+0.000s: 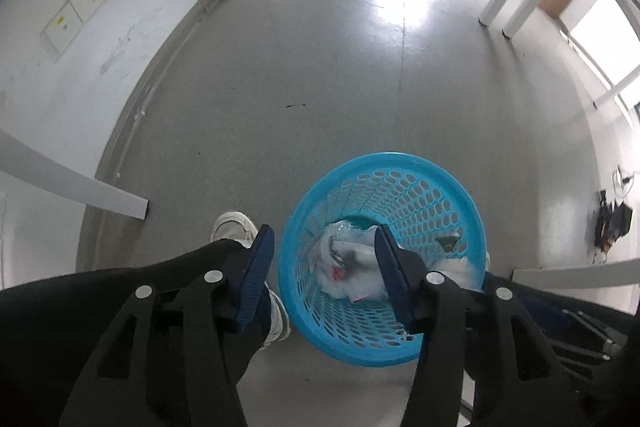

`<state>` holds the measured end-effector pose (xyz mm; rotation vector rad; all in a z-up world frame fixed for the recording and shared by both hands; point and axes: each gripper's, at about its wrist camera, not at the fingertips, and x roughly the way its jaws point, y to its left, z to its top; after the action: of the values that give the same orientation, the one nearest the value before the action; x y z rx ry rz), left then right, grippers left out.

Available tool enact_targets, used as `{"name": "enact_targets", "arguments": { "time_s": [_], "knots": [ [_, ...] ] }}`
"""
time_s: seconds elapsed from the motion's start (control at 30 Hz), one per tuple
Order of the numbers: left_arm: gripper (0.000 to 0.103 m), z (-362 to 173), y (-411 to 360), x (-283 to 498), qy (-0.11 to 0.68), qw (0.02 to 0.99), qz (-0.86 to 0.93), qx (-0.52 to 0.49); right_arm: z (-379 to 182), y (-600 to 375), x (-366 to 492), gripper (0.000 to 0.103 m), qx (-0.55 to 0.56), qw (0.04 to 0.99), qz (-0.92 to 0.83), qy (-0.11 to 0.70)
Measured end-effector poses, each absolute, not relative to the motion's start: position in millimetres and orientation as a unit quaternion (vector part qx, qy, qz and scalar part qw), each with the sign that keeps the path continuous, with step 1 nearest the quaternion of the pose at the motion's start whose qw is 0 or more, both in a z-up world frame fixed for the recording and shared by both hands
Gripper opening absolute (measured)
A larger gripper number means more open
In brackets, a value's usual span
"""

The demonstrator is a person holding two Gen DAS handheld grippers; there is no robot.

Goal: Collect trash
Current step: 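Open both tools over the basket to drop the items, then raise both open tools from the basket back up to the table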

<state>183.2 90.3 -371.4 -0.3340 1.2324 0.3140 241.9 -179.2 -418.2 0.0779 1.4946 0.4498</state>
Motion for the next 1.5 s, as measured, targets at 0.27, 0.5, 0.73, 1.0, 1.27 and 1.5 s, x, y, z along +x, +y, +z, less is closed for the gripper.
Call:
{"name": "enact_targets", "arguments": {
  "time_s": [0.27,0.5,0.73,1.0,1.27,1.5],
  "knots": [
    [0.052,-369.1,94.1,172.1,0.585,0.779,0.132,-0.183,-402.7,-178.1,232.1,0.059,0.001,0.732,0.188,0.655],
    [0.053,-340.5,89.1,151.4,0.567,0.798,0.107,-0.172,-369.2,-184.6,214.7,0.061,-0.004,0.758,0.198,0.621],
    [0.056,-307.8,76.9,119.0,0.558,0.814,0.045,-0.154,-328.0,-192.3,178.4,0.069,-0.006,0.779,0.235,0.582],
    [0.066,-254.5,71.0,77.1,0.516,0.846,0.008,-0.133,-279.2,-224.1,147.7,0.076,0.026,0.814,0.248,0.525],
    [0.097,-203.9,56.6,31.8,0.447,0.891,0.003,-0.073,-233.7,-254.4,99.1,0.087,0.032,0.838,0.265,0.475],
    [0.097,-179.5,49.9,6.8,0.414,0.909,-0.003,-0.047,-185.3,-275.7,67.8,0.094,0.036,0.867,0.267,0.419]
  ]
}}
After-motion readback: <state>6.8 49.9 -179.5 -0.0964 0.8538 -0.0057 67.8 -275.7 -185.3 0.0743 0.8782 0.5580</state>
